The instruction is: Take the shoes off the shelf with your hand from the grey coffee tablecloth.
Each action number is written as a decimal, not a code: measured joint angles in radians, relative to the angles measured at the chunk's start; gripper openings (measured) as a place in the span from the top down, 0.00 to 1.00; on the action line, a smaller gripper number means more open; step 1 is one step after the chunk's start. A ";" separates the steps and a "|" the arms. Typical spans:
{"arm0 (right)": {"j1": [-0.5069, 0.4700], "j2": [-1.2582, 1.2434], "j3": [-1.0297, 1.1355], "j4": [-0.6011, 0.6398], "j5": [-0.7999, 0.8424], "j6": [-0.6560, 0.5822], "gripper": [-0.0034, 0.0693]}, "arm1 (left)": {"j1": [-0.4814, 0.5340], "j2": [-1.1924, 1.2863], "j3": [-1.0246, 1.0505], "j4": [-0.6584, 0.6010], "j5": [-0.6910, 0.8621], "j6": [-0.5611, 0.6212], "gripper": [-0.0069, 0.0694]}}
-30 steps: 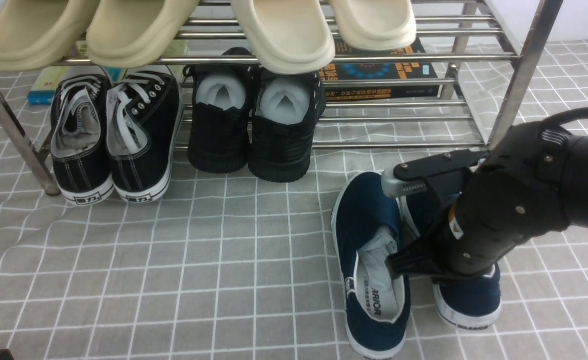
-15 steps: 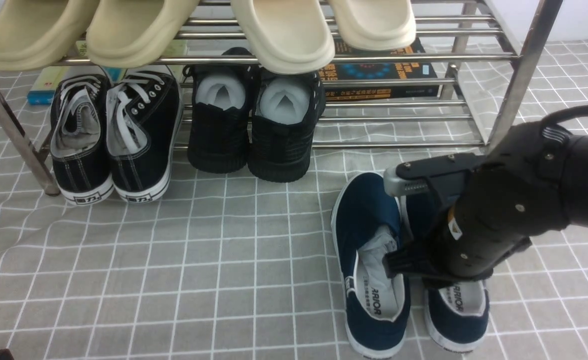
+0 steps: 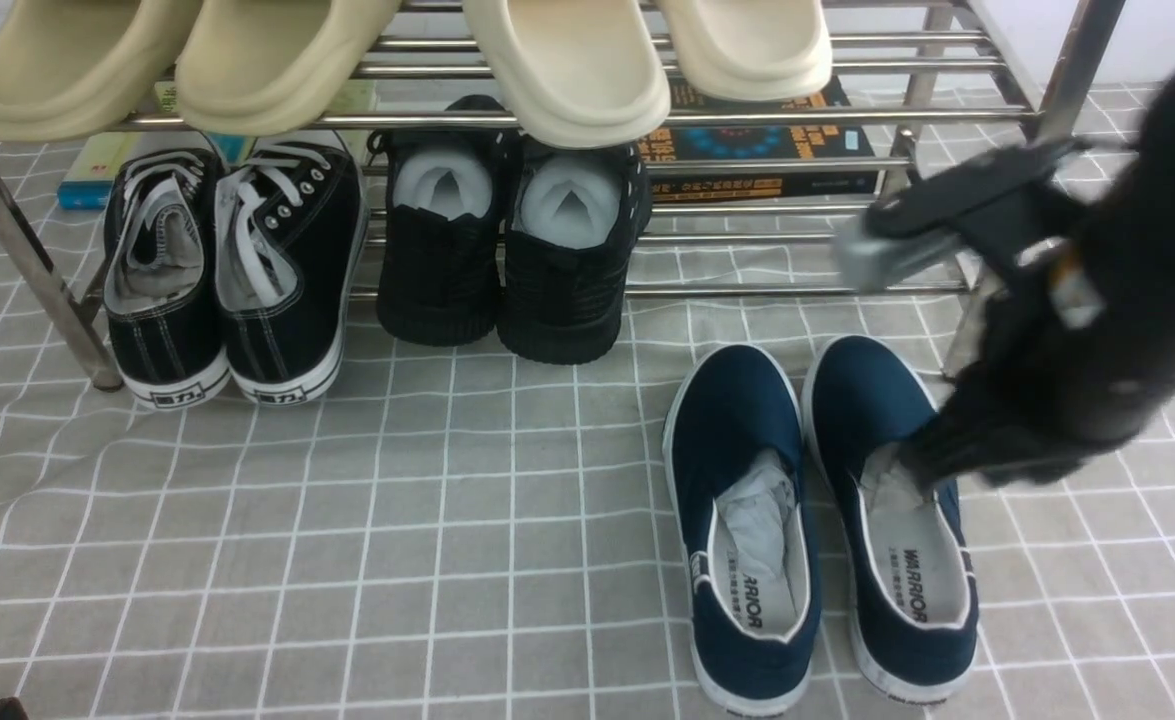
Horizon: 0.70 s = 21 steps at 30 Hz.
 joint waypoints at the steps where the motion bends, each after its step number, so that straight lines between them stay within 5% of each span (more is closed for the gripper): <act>1: 0.000 -0.018 0.006 -0.009 0.002 -0.001 0.93 | 0.000 0.000 0.000 0.000 0.000 0.000 0.59; 9: 0.000 -0.538 0.270 -0.004 -0.012 -0.002 0.97 | 0.000 0.000 0.000 0.000 0.000 0.000 0.59; 16: 0.000 -0.953 0.688 0.182 -0.500 -0.064 0.97 | 0.000 0.000 0.000 0.000 0.000 0.000 0.59; 21: 0.000 -1.031 0.855 0.280 -0.667 -0.088 0.97 | 0.000 0.000 0.000 0.000 0.000 0.000 0.59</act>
